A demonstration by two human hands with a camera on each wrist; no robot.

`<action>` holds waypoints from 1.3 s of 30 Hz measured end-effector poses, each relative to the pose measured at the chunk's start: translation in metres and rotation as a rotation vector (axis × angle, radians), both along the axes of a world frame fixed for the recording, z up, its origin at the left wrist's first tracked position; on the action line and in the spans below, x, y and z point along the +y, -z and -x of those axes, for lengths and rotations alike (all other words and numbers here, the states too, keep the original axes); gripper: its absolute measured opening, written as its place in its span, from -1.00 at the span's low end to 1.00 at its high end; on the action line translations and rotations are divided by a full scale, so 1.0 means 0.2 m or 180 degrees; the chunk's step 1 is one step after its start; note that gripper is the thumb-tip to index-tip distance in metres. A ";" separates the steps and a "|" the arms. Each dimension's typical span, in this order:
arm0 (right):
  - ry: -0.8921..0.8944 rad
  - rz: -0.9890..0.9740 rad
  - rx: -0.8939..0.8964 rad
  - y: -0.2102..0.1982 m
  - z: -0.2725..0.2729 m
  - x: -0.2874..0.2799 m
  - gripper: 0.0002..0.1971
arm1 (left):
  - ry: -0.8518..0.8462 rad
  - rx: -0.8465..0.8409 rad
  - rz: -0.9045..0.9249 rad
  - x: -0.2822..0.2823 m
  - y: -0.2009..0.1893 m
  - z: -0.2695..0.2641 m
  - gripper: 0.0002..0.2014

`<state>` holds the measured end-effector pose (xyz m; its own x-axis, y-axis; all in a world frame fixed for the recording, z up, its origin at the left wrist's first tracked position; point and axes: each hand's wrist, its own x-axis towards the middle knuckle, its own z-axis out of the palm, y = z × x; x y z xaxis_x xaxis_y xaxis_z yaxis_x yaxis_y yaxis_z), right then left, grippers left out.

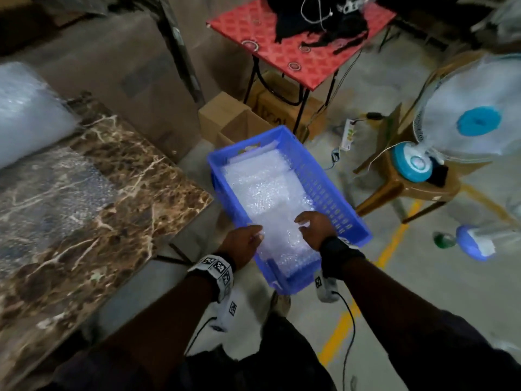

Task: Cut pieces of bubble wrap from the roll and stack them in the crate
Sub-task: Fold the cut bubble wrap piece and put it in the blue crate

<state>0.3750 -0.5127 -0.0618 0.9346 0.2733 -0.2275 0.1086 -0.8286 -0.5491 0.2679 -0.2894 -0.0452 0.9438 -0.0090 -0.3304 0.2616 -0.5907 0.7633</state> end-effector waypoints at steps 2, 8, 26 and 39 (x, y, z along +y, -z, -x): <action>-0.0312 0.0356 0.0227 0.05 -0.13 -0.11 -0.80 | 0.0083 0.0204 -0.0166 -0.14 0.03 -0.12 -0.63; -0.1186 0.1443 0.1340 0.21 -0.41 -0.29 -0.70 | 0.0902 0.0985 -0.1054 -0.45 0.13 -0.39 -0.66; -0.1925 0.2351 0.2613 0.70 -0.63 -0.31 -0.58 | 0.1359 0.2243 -0.1882 -0.67 0.53 -0.53 -0.68; -0.2106 0.2459 0.2420 0.75 -0.64 -0.22 -0.46 | 0.1012 0.2395 -0.1462 -0.66 0.63 -0.59 -0.60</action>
